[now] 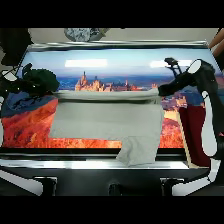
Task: Fold the shirts.
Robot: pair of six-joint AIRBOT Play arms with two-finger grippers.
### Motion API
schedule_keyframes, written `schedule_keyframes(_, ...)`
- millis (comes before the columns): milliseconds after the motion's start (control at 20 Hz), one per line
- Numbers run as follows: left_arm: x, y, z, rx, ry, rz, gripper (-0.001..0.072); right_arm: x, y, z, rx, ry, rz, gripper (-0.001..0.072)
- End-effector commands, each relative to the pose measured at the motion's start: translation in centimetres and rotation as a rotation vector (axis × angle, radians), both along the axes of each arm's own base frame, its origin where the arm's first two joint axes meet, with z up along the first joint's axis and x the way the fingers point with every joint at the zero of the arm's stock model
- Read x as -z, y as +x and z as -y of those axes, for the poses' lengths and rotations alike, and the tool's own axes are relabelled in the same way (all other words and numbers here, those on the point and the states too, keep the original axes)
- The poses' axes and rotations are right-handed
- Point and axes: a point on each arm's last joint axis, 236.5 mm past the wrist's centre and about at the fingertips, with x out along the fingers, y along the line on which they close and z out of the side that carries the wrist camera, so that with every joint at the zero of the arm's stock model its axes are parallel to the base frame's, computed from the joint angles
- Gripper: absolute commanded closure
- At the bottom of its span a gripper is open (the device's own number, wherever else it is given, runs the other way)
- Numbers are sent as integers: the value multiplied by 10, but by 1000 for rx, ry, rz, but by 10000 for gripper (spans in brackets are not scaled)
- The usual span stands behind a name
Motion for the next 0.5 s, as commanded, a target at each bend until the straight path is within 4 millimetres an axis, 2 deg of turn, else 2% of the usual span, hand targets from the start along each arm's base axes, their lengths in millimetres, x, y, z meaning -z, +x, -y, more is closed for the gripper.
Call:
schedule_keyframes(0,30,-16,-4,28,0,-111,674,43,-59,-31,-54,15,-229,664)
schedule_keyframes(50,39,-19,-3,28,-8,-139,674,57,-63,-37,-46,15,-241,664)
schedule_keyframes(150,55,-29,0,43,-26,-198,675,71,-67,-38,-26,10,-249,664)
schedule_keyframes(300,66,-34,1,48,-37,-234,674,73,-65,-34,-20,-7,-240,663)
schedule_keyframes(350,65,-34,1,48,-37,-233,628,73,-63,-34,-15,-7,-236,634)
schedule_keyframes(450,56,-38,0,59,-44,-249,279,64,-59,-30,-20,-22,-212,247)
